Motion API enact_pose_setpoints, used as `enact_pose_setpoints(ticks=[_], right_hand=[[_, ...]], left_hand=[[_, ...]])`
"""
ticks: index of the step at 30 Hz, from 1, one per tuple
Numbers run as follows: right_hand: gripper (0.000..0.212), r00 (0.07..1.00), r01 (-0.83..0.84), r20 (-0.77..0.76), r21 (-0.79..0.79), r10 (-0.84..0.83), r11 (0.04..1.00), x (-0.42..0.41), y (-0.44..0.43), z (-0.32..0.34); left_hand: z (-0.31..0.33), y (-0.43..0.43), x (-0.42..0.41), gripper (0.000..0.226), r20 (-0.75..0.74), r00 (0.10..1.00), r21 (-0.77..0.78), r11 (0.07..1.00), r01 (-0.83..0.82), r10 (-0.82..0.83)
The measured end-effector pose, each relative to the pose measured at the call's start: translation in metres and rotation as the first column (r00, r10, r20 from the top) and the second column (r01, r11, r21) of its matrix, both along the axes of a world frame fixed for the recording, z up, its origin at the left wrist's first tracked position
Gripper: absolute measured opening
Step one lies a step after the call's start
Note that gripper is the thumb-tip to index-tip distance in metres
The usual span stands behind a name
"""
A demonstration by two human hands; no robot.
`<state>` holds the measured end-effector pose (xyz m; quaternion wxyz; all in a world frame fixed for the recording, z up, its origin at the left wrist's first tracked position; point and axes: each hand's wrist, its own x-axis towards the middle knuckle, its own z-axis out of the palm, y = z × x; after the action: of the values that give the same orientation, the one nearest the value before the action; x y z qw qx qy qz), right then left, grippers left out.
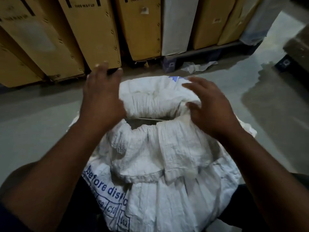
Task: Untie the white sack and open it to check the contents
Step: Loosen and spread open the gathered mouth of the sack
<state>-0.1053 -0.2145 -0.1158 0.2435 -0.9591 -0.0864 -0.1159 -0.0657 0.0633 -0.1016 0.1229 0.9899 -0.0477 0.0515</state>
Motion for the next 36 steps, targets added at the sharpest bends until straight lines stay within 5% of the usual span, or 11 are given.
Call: enact_pose_setpoints(ticks=[3,6,9,12,16,21,24,28,31,33,36], right_hand=[[0.031,0.968,-0.249,0.013,0.119,0.249,0.961,-0.024,0.022,0.005],[0.054,0.873,-0.319,-0.381,0.024,0.304,0.947,-0.024,0.020,-0.007],[0.071,0.795,-0.297,-0.565,-0.049,0.219,0.954,-0.021,0.008,-0.012],[0.032,0.770,-0.324,-0.556,0.083,0.314,0.942,-0.018,-0.002,-0.005],[0.018,0.597,-0.436,-0.707,0.111,0.379,0.893,-0.021,-0.013,0.006],[0.019,0.247,-0.481,-0.886,0.239,0.392,0.844,-0.046,-0.024,0.014],[0.007,0.199,-0.607,-0.923,0.147,0.329,0.781,-0.066,-0.019,0.017],[0.041,0.102,-0.665,-0.957,0.137,0.271,0.734,-0.094,0.010,0.028],[0.047,0.446,-0.572,-0.791,0.107,0.418,0.813,-0.099,0.033,0.028],[0.035,0.665,-0.556,-0.559,0.072,0.495,0.828,-0.095,0.040,0.022],[0.025,0.446,-0.696,-0.768,0.026,0.460,0.718,-0.098,0.032,0.007]], left_hand=[[0.019,-0.031,-0.019,0.059,0.221,0.930,-0.001,0.954,0.300,-0.292],[0.016,-0.044,-0.025,0.017,0.001,0.897,-0.099,0.893,0.440,-0.442],[-0.008,-0.039,-0.023,0.030,-0.418,0.808,0.003,0.889,0.458,-0.415],[-0.019,-0.032,-0.024,0.032,-0.645,0.666,0.058,0.845,0.531,-0.375],[-0.011,-0.035,-0.040,0.025,-0.676,0.652,0.157,0.798,0.582,-0.342],[0.011,-0.018,-0.098,0.073,-0.767,0.620,0.298,0.763,0.573,-0.166],[0.021,-0.004,-0.148,0.091,-0.840,0.539,0.355,0.694,0.627,-0.057],[-0.014,0.006,-0.193,0.074,-0.911,0.396,0.370,0.655,0.659,0.115],[-0.003,0.004,-0.192,0.078,-0.900,0.434,0.348,0.556,0.755,-0.026],[0.009,-0.008,-0.186,0.118,-0.845,0.502,0.334,0.551,0.765,-0.184],[0.001,-0.022,-0.185,0.147,-0.810,0.528,0.309,0.580,0.754,-0.255]])
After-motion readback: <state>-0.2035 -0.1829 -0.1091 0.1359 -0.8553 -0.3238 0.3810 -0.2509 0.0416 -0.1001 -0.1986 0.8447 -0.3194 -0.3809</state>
